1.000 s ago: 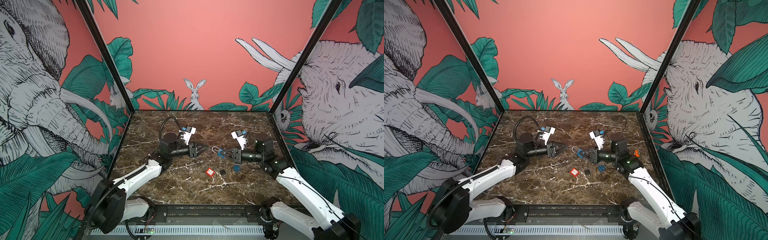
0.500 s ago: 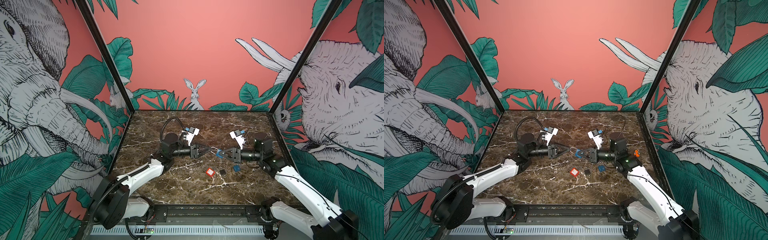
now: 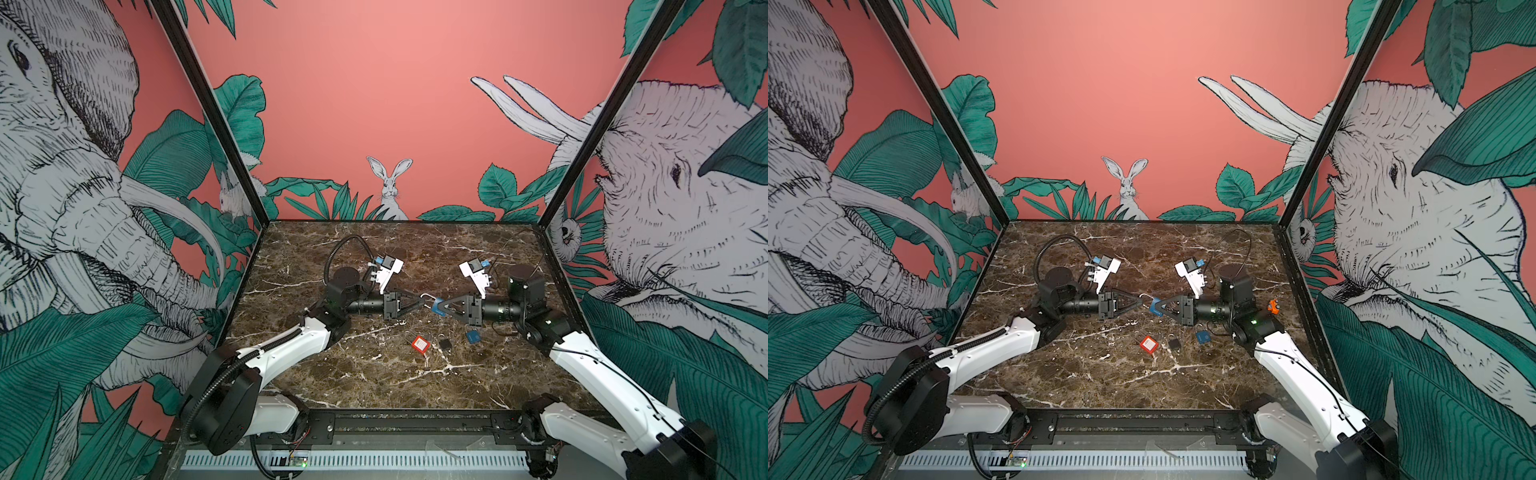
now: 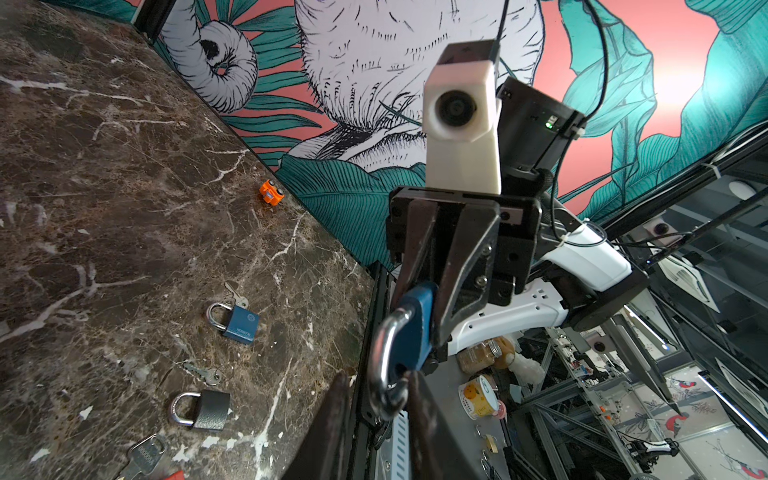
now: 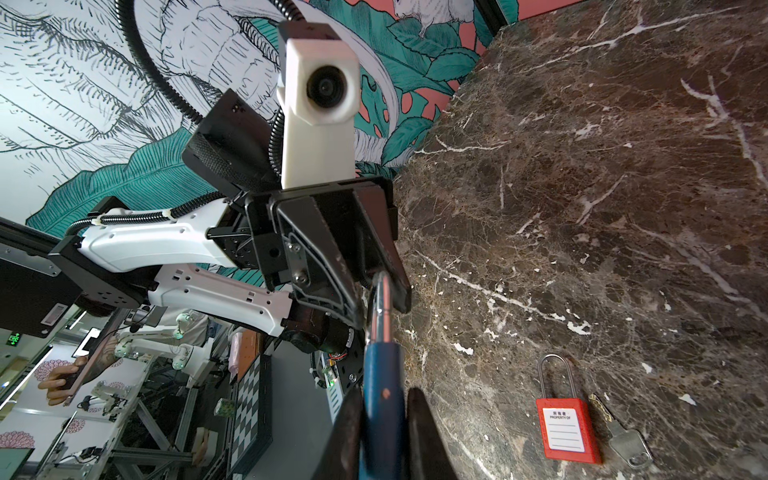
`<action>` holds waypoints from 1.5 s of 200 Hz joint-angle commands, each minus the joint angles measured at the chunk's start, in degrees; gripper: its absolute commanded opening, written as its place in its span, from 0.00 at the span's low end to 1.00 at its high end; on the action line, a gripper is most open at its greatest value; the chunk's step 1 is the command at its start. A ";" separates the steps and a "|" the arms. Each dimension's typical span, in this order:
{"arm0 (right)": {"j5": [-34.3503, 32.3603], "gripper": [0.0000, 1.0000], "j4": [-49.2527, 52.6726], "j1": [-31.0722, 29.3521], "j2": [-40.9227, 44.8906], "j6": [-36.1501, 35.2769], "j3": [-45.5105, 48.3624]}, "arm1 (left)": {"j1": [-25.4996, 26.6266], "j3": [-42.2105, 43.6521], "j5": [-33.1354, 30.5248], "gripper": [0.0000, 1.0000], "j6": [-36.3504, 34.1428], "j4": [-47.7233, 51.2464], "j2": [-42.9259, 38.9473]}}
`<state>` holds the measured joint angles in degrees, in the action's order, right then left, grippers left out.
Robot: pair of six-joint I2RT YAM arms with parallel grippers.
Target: Lock with the key
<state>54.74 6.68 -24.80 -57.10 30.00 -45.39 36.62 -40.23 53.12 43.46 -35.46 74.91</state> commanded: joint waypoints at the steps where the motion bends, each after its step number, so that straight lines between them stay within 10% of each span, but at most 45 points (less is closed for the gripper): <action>1: 2.01 0.00 -3.60 0.02 0.33 -0.21 -0.58 | 0.26 -1.61 0.76 0.23 -0.53 -1.42 -0.57; 93: 2.70 0.00 -4.56 0.06 -0.73 -0.46 -0.04 | 0.87 -2.22 0.83 0.16 -0.03 -1.51 -0.68; 109: 2.81 0.00 -4.66 0.03 -0.81 -0.44 0.00 | 0.99 -2.38 0.84 0.00 -0.13 -1.23 -0.87; 205: 2.13 0.00 -7.59 0.06 -1.25 -1.89 1.70 | 3.14 -2.73 4.11 0.00 4.25 -8.09 -0.45; 300: -0.51 0.00 -19.07 0.03 -8.29 0.52 -2.24 | 12.63 -6.88 7.40 0.00 -5.76 2.40 0.49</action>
<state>60.03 -0.60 -23.11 -61.36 29.06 -44.64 40.38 -44.07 49.34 41.98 -33.41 75.96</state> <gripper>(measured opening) 0.145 0.078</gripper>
